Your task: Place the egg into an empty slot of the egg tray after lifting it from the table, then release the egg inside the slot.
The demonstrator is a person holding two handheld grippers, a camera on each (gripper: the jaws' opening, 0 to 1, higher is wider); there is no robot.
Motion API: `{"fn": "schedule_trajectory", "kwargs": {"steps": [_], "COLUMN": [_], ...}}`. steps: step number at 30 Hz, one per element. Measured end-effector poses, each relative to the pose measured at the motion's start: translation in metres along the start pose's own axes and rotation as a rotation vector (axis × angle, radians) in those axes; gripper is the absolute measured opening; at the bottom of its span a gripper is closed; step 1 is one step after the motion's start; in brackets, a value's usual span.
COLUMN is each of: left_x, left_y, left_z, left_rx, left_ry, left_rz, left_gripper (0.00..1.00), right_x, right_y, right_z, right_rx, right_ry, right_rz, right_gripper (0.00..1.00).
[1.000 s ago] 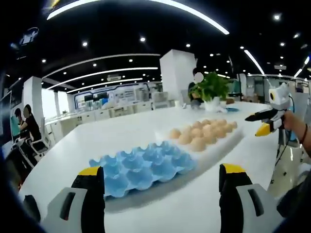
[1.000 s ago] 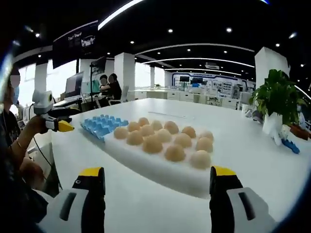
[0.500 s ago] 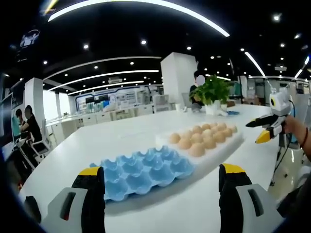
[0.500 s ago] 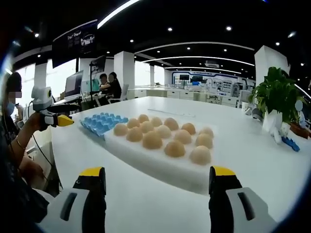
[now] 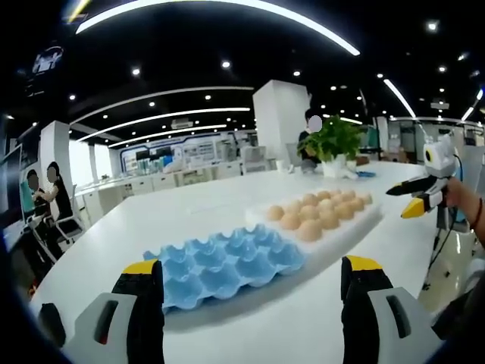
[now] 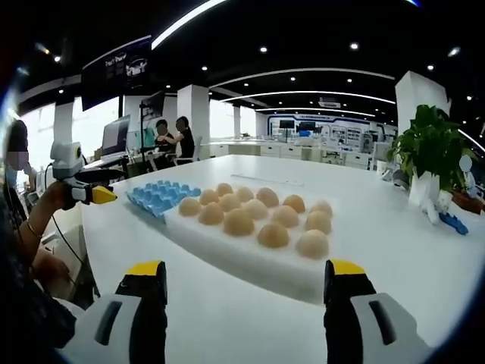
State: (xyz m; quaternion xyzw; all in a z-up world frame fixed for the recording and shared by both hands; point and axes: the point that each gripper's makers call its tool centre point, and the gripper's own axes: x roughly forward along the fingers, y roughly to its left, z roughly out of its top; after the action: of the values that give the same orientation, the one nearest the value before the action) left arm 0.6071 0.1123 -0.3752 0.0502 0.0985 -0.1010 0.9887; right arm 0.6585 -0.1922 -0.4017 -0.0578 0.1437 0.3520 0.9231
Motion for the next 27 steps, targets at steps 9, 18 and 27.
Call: {"fn": "schedule_trajectory", "kwargs": {"steps": [9, 18, 27], "left_x": [-0.001, -0.001, -0.002], "left_y": [0.003, 0.005, -0.001], "left_z": [-0.005, -0.008, -0.005], "left_rx": [0.0, -0.019, 0.006], "left_ry": [0.013, 0.018, 0.014], "left_rz": [-0.001, -0.004, -0.028], "left_gripper": [1.0, 1.0, 1.0], "right_x": [0.002, 0.0, 0.003], "right_y": [0.004, 0.006, 0.005], "right_z": [-0.003, 0.0, 0.006], "right_rx": [0.002, 0.017, 0.081], "right_ry": [0.016, 0.007, -0.003], "right_rz": [0.002, -0.001, 0.006], "right_gripper": [0.9, 0.92, 0.92]}}
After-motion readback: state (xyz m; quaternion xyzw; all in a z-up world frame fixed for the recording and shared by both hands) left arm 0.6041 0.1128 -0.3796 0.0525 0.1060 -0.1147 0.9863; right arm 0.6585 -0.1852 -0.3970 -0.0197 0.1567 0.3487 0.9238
